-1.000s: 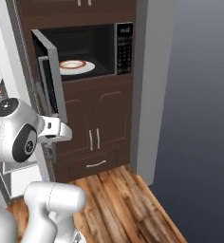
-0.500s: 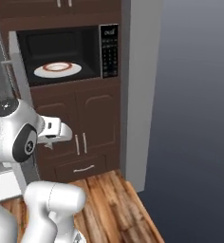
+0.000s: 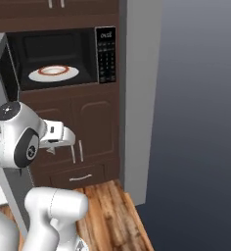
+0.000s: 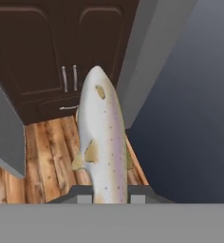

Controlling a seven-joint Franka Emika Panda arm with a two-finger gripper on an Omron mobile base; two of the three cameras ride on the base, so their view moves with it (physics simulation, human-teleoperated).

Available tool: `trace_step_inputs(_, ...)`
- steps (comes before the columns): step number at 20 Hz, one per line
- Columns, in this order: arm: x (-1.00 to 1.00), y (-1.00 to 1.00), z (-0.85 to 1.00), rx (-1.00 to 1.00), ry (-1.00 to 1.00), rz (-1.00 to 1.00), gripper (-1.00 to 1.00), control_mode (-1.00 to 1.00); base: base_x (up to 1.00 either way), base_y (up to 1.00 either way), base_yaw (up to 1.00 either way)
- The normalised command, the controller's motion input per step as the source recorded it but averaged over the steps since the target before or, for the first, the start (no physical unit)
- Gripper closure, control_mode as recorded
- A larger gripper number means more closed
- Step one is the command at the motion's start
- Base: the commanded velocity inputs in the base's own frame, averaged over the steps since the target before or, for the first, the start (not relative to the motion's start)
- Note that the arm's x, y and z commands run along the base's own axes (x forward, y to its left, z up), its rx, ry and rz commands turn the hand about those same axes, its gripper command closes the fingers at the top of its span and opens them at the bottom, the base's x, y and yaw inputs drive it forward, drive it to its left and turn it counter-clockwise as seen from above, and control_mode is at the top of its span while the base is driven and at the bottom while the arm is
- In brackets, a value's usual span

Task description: Transport the fish from the fridge to the microwave and turn on the microwave.

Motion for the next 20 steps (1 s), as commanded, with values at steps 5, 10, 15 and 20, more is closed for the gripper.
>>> trace_step_inputs(5, 0.0, 0.0, 0.0, 0.0, 0.0, 0.0, 1.0, 1.0, 0.42, -0.23, 0.3)
trace_step_inputs(10, 0.0, 0.0, 0.0, 0.0, 0.0, 0.0, 1.0, 1.0, 0.47, -0.35, 0.28)
trace_step_inputs(15, 0.0, 0.0, 0.0, 0.0, 0.0, 0.0, 1.0, 1.0, 0.5, -0.35, 0.28)
trace_step_inputs(20, 0.0, 0.0, 0.0, 0.0, 0.0, 0.0, 1.0, 1.0, 0.53, -0.29, 0.3)
